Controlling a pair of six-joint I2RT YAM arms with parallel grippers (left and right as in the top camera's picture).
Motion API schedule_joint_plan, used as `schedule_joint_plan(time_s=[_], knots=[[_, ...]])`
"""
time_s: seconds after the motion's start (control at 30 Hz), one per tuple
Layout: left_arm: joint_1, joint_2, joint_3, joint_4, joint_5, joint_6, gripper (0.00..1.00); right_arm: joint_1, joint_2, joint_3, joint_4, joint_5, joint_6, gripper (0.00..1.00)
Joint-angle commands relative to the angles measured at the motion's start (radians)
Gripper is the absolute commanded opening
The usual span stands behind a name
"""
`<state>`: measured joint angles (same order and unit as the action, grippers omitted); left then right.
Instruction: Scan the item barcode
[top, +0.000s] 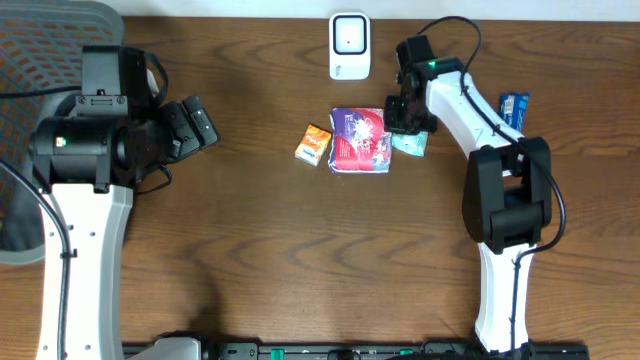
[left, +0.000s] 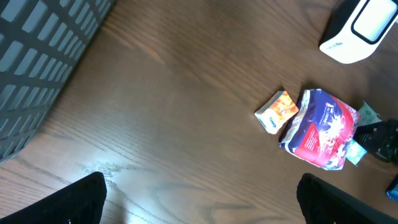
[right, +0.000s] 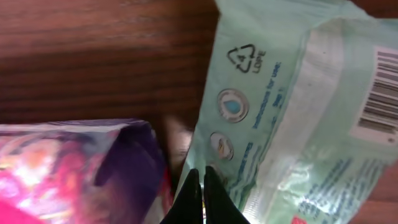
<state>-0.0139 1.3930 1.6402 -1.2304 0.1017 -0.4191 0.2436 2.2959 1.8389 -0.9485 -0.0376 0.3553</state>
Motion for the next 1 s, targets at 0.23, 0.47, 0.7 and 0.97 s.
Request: schedule_joint_plan(time_s=[0.23, 0.47, 0.7, 0.97], knots=[[0.004, -0.002, 0.000, -0.003, -0.006, 0.003, 0.98, -0.042, 0.000, -0.018, -0.061, 0.146, 0.037, 0.01], [0.004, -0.002, 0.000, -0.003, -0.006, 0.003, 0.98, -0.080, 0.000, -0.018, -0.094, 0.171, 0.017, 0.01], [0.004, -0.002, 0.000, -0.003, -0.006, 0.003, 0.98, -0.093, -0.002, 0.108, -0.222, 0.204, -0.020, 0.04], [0.004, -0.002, 0.000, -0.003, -0.006, 0.003, 0.98, -0.083, -0.001, 0.259, -0.348, -0.164, -0.217, 0.54]])
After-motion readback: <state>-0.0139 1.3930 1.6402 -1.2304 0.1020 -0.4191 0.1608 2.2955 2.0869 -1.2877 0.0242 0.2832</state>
